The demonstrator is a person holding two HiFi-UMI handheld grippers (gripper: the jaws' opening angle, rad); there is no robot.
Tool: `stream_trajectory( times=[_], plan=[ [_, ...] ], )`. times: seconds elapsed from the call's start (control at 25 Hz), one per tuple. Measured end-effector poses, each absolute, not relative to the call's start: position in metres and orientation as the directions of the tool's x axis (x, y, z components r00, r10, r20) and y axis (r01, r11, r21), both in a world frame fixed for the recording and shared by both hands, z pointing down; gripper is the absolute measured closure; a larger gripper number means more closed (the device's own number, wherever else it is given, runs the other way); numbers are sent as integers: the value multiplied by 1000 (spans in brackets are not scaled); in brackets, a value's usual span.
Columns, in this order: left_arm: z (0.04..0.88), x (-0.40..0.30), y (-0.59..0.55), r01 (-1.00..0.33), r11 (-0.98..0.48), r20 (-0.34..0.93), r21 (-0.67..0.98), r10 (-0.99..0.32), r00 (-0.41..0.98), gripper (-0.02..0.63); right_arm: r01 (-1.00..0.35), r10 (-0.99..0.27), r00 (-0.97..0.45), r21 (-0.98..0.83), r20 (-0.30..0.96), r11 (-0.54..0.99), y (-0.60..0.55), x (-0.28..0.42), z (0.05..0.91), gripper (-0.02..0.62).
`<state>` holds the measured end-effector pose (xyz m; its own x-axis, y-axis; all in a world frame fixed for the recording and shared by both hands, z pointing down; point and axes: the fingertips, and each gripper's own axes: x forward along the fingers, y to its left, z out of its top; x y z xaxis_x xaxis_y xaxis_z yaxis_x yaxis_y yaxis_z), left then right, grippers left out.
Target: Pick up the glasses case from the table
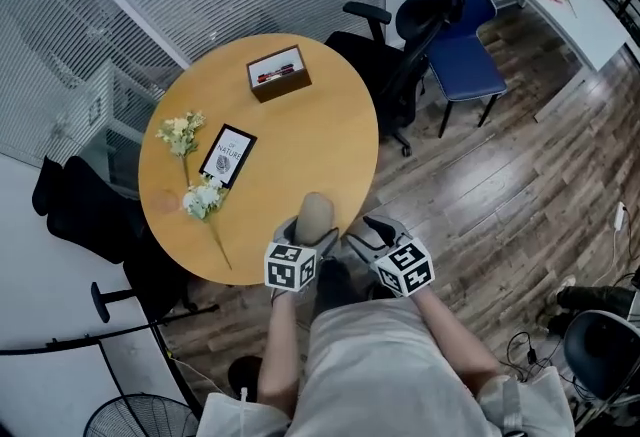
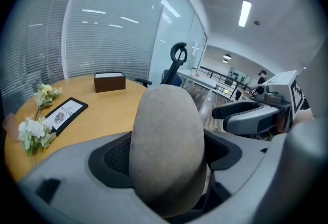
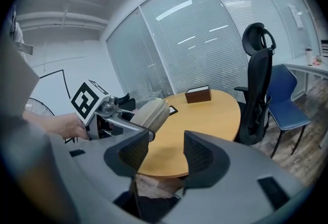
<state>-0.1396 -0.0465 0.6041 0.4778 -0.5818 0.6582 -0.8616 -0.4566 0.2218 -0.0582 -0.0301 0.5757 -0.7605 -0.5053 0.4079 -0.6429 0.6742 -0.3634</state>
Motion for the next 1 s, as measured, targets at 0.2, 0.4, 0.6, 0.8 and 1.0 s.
stream_trajectory(
  times=[0.2,0.4,0.6,0.8,1.0],
  plan=[
    [597,-137,-43,-873,-398,604,282,-634,483,230,-629,-491,-770,-356,409,691,-31,-53,577,385],
    [588,-131,-44,-869,-350,530,349,-691,491,229,-625,-483,-773,-358,412,694,-29,-45,581,385],
    [593,-128,-44,-864,-343,509,368,-704,496,230,-626,-477,-770,-357,423,693,-25,-39,587,385],
    [594,-120,-40,-852,-334,477,402,-718,507,230,-646,-492,-756,-367,432,669,-27,-28,595,385],
    [599,-120,-36,-846,-291,458,446,-738,496,230,-650,-494,-754,-381,433,658,-27,-25,599,386]
  ],
)
